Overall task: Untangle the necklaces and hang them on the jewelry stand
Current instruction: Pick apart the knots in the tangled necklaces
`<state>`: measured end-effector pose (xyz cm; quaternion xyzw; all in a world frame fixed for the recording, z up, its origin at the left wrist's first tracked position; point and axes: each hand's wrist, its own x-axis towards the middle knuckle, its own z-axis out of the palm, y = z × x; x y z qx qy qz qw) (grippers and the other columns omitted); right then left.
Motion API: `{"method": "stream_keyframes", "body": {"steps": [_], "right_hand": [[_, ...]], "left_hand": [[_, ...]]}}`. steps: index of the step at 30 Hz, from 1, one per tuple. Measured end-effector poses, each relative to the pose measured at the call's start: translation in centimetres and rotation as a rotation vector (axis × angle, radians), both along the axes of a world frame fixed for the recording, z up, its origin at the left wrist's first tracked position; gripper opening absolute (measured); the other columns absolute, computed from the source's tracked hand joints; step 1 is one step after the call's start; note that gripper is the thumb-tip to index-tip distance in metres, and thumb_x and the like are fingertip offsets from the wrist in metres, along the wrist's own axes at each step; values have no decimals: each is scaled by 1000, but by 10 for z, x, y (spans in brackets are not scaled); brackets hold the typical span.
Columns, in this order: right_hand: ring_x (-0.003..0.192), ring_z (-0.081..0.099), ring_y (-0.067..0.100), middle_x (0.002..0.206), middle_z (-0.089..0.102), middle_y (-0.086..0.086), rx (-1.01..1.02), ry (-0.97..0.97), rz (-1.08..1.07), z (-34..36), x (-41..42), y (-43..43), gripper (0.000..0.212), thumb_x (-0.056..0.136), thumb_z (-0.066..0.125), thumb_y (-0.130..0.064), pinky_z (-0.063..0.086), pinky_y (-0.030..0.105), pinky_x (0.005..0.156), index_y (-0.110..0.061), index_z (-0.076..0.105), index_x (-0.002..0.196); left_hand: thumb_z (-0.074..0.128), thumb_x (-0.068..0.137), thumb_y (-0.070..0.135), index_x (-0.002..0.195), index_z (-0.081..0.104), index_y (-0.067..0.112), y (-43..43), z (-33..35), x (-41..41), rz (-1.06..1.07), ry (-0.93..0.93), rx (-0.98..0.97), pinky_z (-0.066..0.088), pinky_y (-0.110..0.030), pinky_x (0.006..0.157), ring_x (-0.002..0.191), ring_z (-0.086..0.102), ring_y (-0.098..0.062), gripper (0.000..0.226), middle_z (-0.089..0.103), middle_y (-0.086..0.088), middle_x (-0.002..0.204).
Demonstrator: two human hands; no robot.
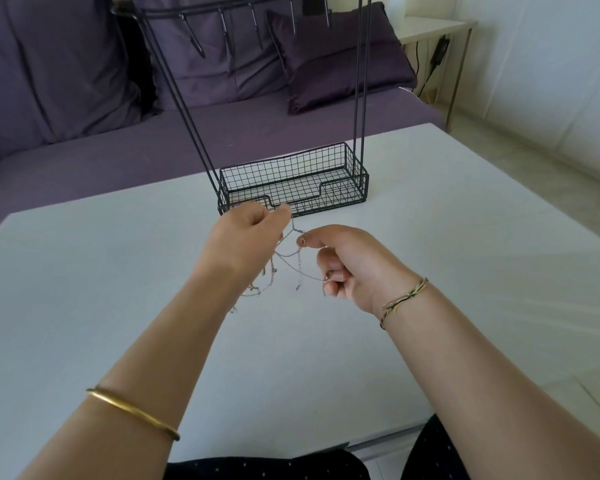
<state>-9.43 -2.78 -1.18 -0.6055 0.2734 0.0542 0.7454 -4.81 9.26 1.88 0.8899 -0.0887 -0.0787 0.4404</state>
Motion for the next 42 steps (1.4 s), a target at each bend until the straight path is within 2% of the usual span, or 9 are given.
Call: {"method": "stream_keyframes", "body": {"steps": [5,13,19,24,29,34,37,39,42], "right_hand": [[37,18,11,47,37,-2,13,5,-14,-1,2,-3,14,87,54,-12,22,22,48,-14,55,73],[37,27,10,57,57,1,-26,-8,-7,-1,1,-4,15,86,56,-10,27,21,46,-13,54,71],[34,29,9,53,57,0,-34,21,-15,-3,2,-4,14,86,56,-11,27,19,44,-13,56,72],[47,38,13,49,61,0,16,9,-95,-4,3,-5,15,81,51,-11,34,23,52,-14,51,65],[65,54,17,54,62,1,210,-88,-154,-2,1,-7,15,82,47,-12,43,31,70,-16,47,67],[64,63,18,50,51,1,324,-261,-190,0,0,-6,17,83,46,-2,48,34,83,-12,51,71],[49,55,14,57,47,1,319,-320,-180,1,0,-4,16,81,46,4,52,34,76,-9,55,78],[43,44,11,59,46,0,199,-315,-175,0,1,-5,17,80,49,5,52,32,70,-10,58,79],[38,35,8,54,44,-3,-13,-290,-147,-2,2,-5,16,81,56,4,52,27,64,-11,62,79]], "left_hand": [[47,90,49,72,57,15,1,2,1,-34,73,16,32,-27,56,56,41,-15,39,50,2,65],[35,90,60,71,62,12,2,2,0,-62,117,29,30,-30,55,47,37,-13,58,50,2,59],[28,97,46,65,62,9,1,0,2,-2,107,-37,29,-29,53,46,37,-13,59,51,2,50],[31,99,36,67,60,11,2,0,7,123,67,-108,30,-27,51,47,38,-13,50,56,0,53],[39,97,30,74,60,12,7,1,10,169,114,-183,33,-24,50,46,38,-13,36,60,3,50],[40,97,37,64,61,16,6,0,9,150,233,-186,47,-34,79,69,53,-15,45,69,3,72],[41,97,41,61,59,17,6,0,10,160,292,-216,45,-45,94,85,58,-17,47,71,1,94],[41,97,43,62,59,18,6,0,10,166,291,-210,42,-49,97,96,59,-17,46,69,4,104],[42,98,36,64,54,19,5,0,11,182,265,-277,44,-43,95,91,65,-15,40,71,5,85]]}}
